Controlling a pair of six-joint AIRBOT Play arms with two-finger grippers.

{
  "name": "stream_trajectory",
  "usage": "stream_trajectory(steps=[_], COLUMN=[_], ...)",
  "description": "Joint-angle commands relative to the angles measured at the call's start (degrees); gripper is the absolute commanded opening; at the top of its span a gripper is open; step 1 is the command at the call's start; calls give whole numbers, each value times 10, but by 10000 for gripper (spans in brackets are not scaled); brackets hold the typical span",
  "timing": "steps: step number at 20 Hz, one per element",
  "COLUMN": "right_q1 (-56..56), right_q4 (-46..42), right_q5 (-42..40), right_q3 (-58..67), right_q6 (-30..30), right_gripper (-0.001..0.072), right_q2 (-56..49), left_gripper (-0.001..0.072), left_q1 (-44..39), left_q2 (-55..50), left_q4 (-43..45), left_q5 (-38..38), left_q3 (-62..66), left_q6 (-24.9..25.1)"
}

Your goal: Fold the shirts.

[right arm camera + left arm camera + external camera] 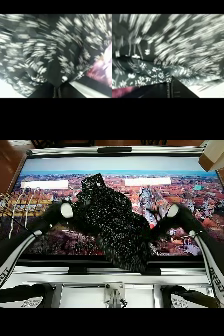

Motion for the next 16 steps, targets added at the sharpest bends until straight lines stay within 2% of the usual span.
stream_trajectory(steps=[1, 4, 6, 8, 10, 11, 13, 15, 16], right_q1=[-1, -2, -2, -2, -2, -2, -2, -2, -2], right_q4=[-27, -136, -176, -174, -123, -95, -49, -14, 3], right_q5=[-14, -120, -229, -314, -364, -365, -334, -269, -214], right_q3=[167, 394, 518, 602, 614, 614, 614, 614, 613], right_q6=[-60, -42, -41, -23, -19, -19, -19, -19, -18], right_gripper=[59, 60, 60, 60, 60, 60, 60, 60, 60], right_q2=[60, 133, 180, 225, 268, 284, 295, 290, 277], left_gripper=[53, 53, 53, 53, 53, 53, 53, 52, 52], left_q1=[1, 1, 0, 0, -7, -11, -11, -9, -3], left_q2=[3, 3, 19, 87, 167, 199, 238, 248, 245], left_q4=[0, 0, -14, -68, -108, -107, -96, -4, 57], left_q5=[-22, -10, 56, 198, 301, 309, 266, 171, 120], left_q3=[211, 478, 607, 583, 488, 445, 387, 371, 371], left_q6=[42, 48, 36, 36, 36, 38, 48, 31, -5])
